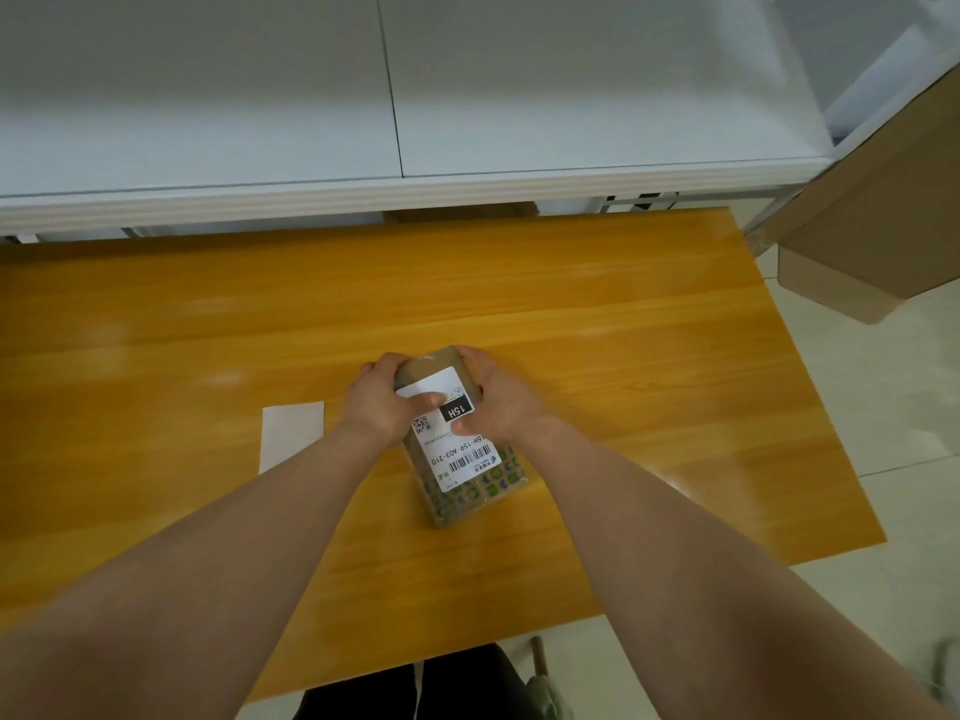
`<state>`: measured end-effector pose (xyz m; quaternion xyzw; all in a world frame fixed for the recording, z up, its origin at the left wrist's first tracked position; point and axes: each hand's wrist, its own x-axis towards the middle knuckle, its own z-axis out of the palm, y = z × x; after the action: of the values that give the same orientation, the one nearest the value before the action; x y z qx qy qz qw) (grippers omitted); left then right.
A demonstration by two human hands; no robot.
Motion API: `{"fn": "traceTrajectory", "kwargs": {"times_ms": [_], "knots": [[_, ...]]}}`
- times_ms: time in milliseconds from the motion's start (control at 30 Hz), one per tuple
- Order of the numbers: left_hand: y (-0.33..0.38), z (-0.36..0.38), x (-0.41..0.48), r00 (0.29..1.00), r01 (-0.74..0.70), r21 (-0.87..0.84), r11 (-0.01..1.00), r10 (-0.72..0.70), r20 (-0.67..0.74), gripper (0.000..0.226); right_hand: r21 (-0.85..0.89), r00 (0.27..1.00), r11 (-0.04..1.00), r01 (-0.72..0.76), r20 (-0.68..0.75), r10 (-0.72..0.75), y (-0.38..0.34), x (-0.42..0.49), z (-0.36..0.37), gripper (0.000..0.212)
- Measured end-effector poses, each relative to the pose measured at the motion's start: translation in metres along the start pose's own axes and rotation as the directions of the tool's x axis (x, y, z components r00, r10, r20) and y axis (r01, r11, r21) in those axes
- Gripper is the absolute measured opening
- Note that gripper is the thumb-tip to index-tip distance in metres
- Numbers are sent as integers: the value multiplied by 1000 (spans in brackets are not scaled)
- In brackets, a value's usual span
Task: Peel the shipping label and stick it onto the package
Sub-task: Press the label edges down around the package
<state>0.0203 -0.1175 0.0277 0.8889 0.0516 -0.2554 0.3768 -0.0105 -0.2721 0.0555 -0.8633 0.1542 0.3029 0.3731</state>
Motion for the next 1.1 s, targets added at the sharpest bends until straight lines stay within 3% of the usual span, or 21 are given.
{"fn": "traceTrajectory", "kwargs": {"times_ms": [233,333,600,733,867,967,1100], "knots": [[-3,-2,4,999,47,-265,963,-43,19,52,114,996,991,-62,-57,69,7,1,9,72],[-4,-4,3,998,68,-329,942,-62,29,48,202,994,977,-67,-76,84,11,3,15,67],[-3,-10,-4,997,77,-364,928,-61,55,42,241,985,966,-91,-119,122,5,-4,21,59],[-10,-14,-20,989,107,-373,922,-135,-51,45,303,972,943,-138,-141,188,2,-13,29,63],[-15,-14,-43,973,189,-284,940,-219,-76,45,368,942,918,-148,-231,245,6,-27,34,84],[-23,-11,-63,944,309,-257,915,-327,-29,46,340,940,923,-180,-218,264,13,-37,38,95],[-33,-8,-80,793,601,-292,744,-602,96,65,276,936,937,-215,-216,278,16,-47,32,81]]}}
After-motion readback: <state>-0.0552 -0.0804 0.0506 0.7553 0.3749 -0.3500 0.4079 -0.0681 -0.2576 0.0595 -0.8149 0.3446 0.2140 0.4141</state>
